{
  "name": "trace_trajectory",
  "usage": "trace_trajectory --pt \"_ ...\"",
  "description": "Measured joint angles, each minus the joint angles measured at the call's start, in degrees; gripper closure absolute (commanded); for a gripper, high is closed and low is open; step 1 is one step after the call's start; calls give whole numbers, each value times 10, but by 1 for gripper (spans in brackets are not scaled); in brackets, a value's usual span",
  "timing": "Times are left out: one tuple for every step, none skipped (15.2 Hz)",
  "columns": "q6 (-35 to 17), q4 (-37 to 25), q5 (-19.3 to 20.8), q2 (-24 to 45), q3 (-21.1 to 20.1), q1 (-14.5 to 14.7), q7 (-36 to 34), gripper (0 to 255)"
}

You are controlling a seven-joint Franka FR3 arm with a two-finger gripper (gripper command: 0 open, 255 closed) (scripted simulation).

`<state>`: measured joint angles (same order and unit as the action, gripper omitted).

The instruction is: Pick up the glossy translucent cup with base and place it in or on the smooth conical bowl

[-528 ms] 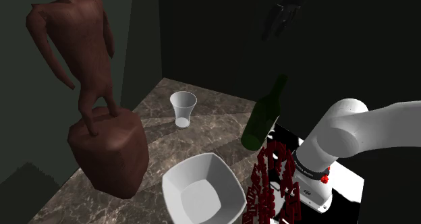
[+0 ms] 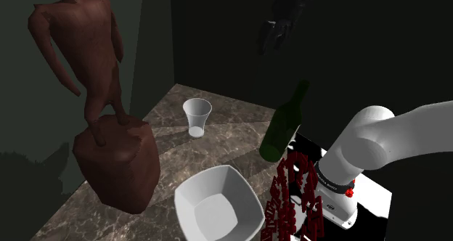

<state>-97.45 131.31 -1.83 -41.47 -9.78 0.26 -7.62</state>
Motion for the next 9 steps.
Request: trace_trajectory --pt "-7 -5 0 16 -11 0 -10 0" --pt "-15 -2 -1 24 -24 2 -21 0" --pt "-31 4 -1 37 -37 3 -32 0" --pt "-38 -1 -1 53 -51 4 -46 0" --pt "-46 -7 1 71 -63 4 -58 0" --pt "-55 -10 2 86 -77 5 -71 0" --pt "-65 -9 3 100 -92 6 -86 0" --pt "-74 -10 6 114 -103 6 -97 0" --pt "-82 -21 13 138 -115 3 -109 0"
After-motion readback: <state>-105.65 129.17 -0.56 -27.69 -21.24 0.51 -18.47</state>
